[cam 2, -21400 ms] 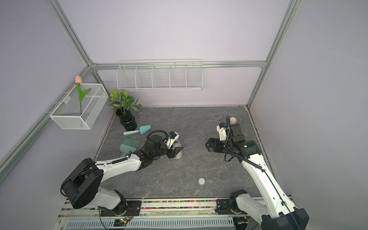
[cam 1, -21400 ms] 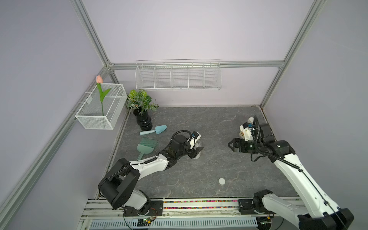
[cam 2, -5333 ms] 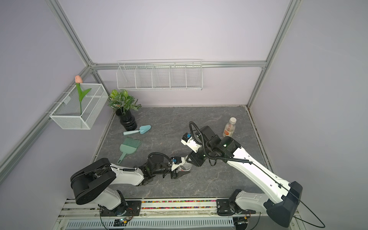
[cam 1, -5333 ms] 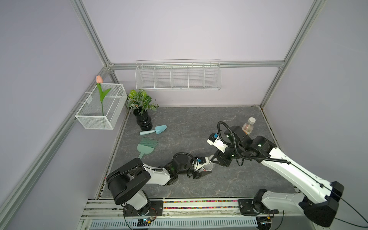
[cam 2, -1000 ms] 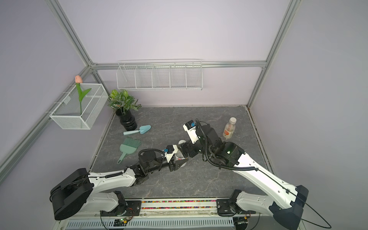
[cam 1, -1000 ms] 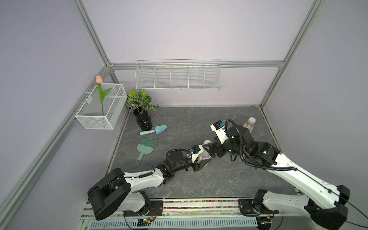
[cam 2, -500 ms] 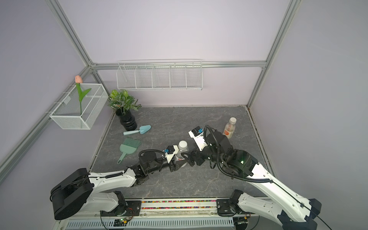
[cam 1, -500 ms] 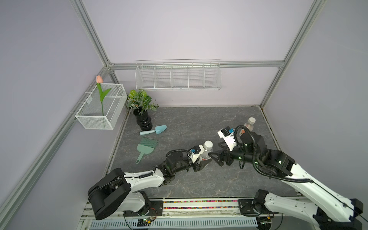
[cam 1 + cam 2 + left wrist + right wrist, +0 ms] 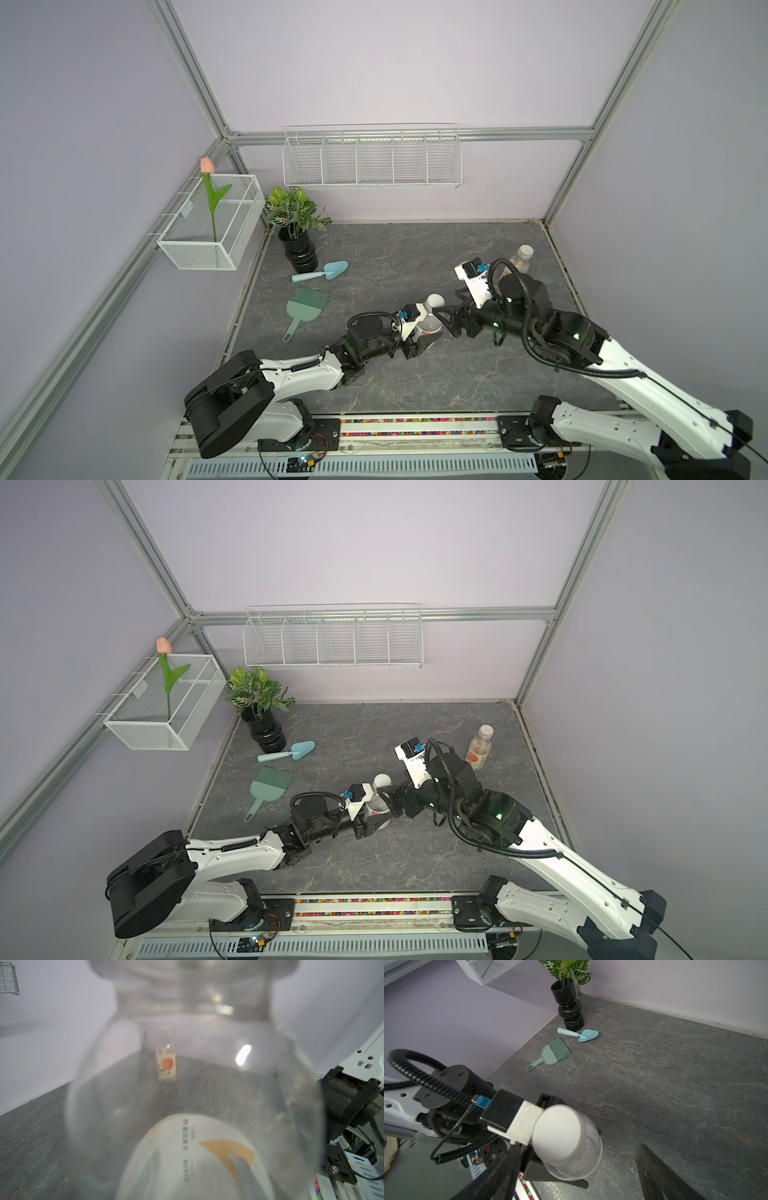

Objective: Screw on the bottle caps
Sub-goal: Screw the bottle cap onto the plastic bottle.

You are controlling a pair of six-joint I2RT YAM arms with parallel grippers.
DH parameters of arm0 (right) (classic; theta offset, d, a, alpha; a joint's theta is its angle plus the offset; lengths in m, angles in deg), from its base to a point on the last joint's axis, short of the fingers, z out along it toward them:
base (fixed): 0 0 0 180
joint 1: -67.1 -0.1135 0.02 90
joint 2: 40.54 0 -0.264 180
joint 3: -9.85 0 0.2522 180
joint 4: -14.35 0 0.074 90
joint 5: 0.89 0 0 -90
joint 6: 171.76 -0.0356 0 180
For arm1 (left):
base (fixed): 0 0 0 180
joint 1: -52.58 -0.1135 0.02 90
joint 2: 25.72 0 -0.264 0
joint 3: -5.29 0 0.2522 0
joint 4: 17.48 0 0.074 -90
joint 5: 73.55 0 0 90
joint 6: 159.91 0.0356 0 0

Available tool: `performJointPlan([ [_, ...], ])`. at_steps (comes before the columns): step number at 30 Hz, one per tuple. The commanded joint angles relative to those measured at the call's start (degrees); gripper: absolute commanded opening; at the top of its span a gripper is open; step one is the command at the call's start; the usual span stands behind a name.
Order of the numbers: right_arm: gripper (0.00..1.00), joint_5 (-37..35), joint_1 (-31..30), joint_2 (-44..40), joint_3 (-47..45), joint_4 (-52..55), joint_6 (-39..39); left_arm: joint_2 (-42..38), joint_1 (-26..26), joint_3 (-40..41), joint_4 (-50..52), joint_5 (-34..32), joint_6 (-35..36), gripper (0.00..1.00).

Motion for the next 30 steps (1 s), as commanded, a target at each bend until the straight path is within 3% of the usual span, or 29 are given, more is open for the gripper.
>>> performJointPlan([
  [1, 0.89, -2.7, 0.12, 2.84, 0.97, -2.32, -1.15, -0.26, 0.2, -0.86, -0.86, 0.43, 0.94, 0.59],
  [6, 0.89, -5.09, 0.13, 7.54, 2.81, -4.78, -2.61, -0.29, 0.27, -0.76, -1.09, 0.9, 0.95, 0.59],
  [13, 0.89, 1.33, -0.14, 13.0, 8.98, -2.82, -3.8, -0.16, 0.23, -0.77, -1.17, 0.93, 0.86, 0.59],
  [25, 0.89, 3.68, -0.12, -5.1, -3.27, -0.41, -4.58, -0.29, 0.21, -0.76, -1.1, 0.41, 1.14, 0.59],
  [30, 0.89, 1.19, -0.2, -7.09, -5.68, -2.0, -5.17, 0.22, 0.21, -0.76, -1.39, 0.81, 0.99, 0.58],
])
